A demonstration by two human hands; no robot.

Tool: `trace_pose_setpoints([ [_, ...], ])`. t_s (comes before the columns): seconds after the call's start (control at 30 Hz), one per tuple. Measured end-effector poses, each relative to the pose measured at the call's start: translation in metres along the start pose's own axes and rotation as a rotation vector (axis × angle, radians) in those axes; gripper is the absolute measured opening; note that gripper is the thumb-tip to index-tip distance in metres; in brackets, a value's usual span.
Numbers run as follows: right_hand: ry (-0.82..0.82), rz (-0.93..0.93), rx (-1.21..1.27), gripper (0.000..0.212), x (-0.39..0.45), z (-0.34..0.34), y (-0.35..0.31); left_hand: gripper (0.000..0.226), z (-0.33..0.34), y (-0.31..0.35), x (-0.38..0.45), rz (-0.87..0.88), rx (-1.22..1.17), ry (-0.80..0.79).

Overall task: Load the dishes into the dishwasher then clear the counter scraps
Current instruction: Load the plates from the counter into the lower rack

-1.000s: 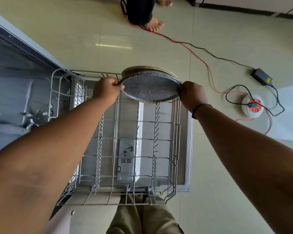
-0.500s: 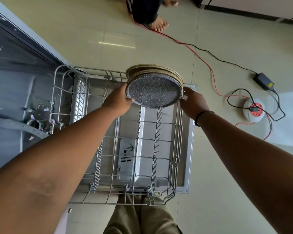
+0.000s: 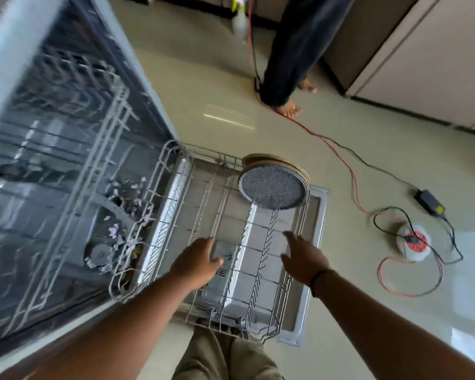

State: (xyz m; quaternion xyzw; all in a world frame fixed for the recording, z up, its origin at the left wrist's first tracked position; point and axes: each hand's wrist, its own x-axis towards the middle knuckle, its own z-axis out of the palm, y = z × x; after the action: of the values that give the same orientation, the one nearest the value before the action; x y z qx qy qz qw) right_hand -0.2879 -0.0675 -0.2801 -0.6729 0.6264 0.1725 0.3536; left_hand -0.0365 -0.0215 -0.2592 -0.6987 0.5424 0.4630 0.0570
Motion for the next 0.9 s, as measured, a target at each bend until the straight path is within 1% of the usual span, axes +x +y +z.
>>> trace_pose_setpoints([
  [0.17, -0.084, -0.266, -0.337, 0.065, -0.062, 0.007, -0.049, 0.062, -0.002, -0.023, -0.108, 0.008, 0.080, 0.168],
  [0.27, -0.094, -0.461, -0.569, 0.070, -0.096, 0.013, -0.088, 0.061, 0.001, -0.045, -0.165, -0.080, 0.072, 0.273],
  [0.37, -0.095, -0.643, -0.699, 0.071, -0.127, 0.018, -0.129, 0.059, 0.015, -0.067, -0.223, -0.182, 0.052, 0.380],
  [0.43, -0.095, -0.750, -0.779, 0.071, -0.152, 0.025, -0.162, 0.063, 0.030, -0.085, -0.268, -0.239, 0.012, 0.421],
  [0.53, -0.106, -0.845, -0.884, 0.073, -0.194, 0.040, -0.204, 0.066, 0.059, -0.110, -0.327, -0.324, -0.076, 0.417],
  [0.63, -0.120, -0.997, -0.995, 0.073, -0.270, 0.081, -0.257, 0.073, 0.095, -0.134, -0.410, -0.385, -0.117, 0.453],
  [0.7, -0.158, -1.150, -1.028, 0.072, -0.332, 0.124, -0.293, 0.086, 0.124, -0.153, -0.477, -0.461, -0.137, 0.539],
  [0.73, -0.174, -1.238, -1.041, 0.072, -0.367, 0.149, -0.308, 0.086, 0.141, -0.161, -0.513, -0.507, -0.157, 0.585],
  [0.8, -0.200, -1.401, -1.058, 0.071, -0.432, 0.193, -0.332, 0.072, 0.168, -0.177, -0.577, -0.596, -0.200, 0.683],
  [0.83, -0.208, -1.490, -1.066, 0.069, -0.467, 0.215, -0.345, 0.069, 0.184, -0.187, -0.610, -0.644, -0.223, 0.737],
  [0.9, -0.213, -1.659, -1.077, 0.063, -0.531, 0.253, -0.367, 0.072, 0.214, -0.201, -0.671, -0.748, -0.249, 0.818],
])
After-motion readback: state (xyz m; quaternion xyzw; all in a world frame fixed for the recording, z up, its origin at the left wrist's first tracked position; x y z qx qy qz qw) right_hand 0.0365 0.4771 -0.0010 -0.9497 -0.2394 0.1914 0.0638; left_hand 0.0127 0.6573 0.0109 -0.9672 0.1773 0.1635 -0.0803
